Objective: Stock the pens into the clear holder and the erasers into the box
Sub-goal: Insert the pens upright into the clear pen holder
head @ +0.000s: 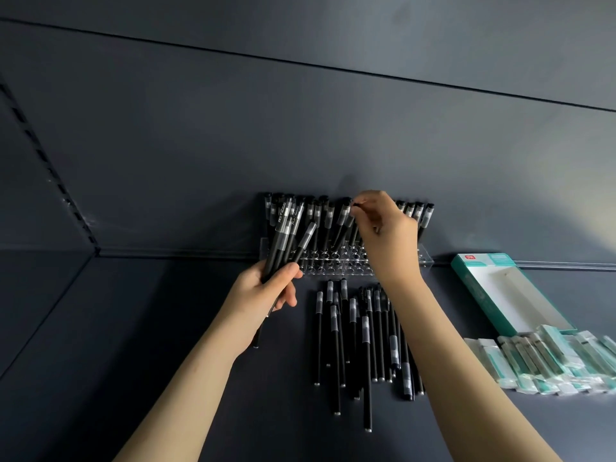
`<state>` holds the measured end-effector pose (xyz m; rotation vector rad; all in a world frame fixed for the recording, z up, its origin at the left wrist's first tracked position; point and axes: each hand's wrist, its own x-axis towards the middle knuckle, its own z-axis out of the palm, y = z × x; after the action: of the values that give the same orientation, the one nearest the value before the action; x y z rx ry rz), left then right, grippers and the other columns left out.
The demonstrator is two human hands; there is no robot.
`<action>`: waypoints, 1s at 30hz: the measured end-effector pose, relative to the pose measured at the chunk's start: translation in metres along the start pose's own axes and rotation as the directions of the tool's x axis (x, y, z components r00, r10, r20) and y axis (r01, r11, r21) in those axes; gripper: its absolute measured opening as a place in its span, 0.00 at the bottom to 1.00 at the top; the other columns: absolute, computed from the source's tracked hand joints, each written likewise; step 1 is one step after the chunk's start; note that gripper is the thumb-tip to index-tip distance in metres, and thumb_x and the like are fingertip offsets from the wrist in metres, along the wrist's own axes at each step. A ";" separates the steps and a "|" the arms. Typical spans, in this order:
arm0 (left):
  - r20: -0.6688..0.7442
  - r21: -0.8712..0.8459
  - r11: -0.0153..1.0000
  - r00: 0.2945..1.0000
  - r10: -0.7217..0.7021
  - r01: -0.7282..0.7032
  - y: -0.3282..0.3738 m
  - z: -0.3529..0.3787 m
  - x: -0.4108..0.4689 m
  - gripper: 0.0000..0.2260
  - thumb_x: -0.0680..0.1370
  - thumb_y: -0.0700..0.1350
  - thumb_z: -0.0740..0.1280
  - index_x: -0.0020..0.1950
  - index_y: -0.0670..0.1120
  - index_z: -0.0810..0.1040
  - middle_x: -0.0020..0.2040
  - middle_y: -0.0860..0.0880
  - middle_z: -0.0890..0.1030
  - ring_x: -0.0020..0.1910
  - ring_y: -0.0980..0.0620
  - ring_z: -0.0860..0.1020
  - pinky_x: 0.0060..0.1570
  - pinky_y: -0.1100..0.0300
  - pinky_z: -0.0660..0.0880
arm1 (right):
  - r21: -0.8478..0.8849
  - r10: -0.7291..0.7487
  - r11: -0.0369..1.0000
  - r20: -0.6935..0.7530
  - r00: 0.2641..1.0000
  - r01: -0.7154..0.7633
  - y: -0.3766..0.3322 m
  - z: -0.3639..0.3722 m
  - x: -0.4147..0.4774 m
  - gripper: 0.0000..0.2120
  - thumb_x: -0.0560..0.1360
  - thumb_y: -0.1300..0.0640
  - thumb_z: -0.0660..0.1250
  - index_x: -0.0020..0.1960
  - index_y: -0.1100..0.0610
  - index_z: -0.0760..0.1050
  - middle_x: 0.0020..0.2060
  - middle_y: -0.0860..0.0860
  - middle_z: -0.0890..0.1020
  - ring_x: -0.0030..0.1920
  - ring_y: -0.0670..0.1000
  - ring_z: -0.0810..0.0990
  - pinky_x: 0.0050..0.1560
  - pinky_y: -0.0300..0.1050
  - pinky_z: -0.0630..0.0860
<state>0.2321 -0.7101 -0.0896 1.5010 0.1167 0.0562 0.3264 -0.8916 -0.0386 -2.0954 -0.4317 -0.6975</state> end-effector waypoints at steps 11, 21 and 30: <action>0.018 -0.040 0.999 1.000 -0.002 0.003 0.002 0.004 0.000 0.10 0.80 0.48 0.65 0.49 0.41 0.78 0.29 0.49 0.77 0.28 0.55 0.69 0.33 0.62 0.67 | -0.101 -0.079 0.992 -0.005 0.997 0.078 0.007 0.006 0.003 0.07 0.76 0.64 0.70 0.53 0.60 0.83 0.47 0.52 0.83 0.38 0.40 0.76 0.44 0.24 0.70; 0.044 -0.081 0.997 0.999 0.004 0.000 0.004 0.004 -0.003 0.11 0.80 0.50 0.64 0.48 0.43 0.79 0.29 0.49 0.77 0.27 0.55 0.69 0.28 0.68 0.65 | 0.259 0.158 0.943 0.198 0.967 -0.207 -0.025 -0.009 -0.022 0.08 0.79 0.55 0.68 0.57 0.54 0.81 0.41 0.45 0.82 0.38 0.44 0.77 0.42 0.35 0.74; 0.114 -0.032 0.999 0.993 0.028 -0.025 0.006 0.007 -0.010 0.12 0.77 0.53 0.65 0.48 0.45 0.79 0.30 0.49 0.78 0.27 0.55 0.69 0.29 0.67 0.65 | 0.521 0.352 0.660 0.422 0.835 -0.541 -0.040 -0.011 -0.035 0.09 0.74 0.60 0.72 0.53 0.58 0.75 0.42 0.53 0.81 0.42 0.49 0.81 0.47 0.42 0.79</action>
<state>0.2233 -0.7174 -0.0831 1.4716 0.0032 -0.0070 0.2743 -0.8792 -0.0301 -1.5473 -0.2244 0.0734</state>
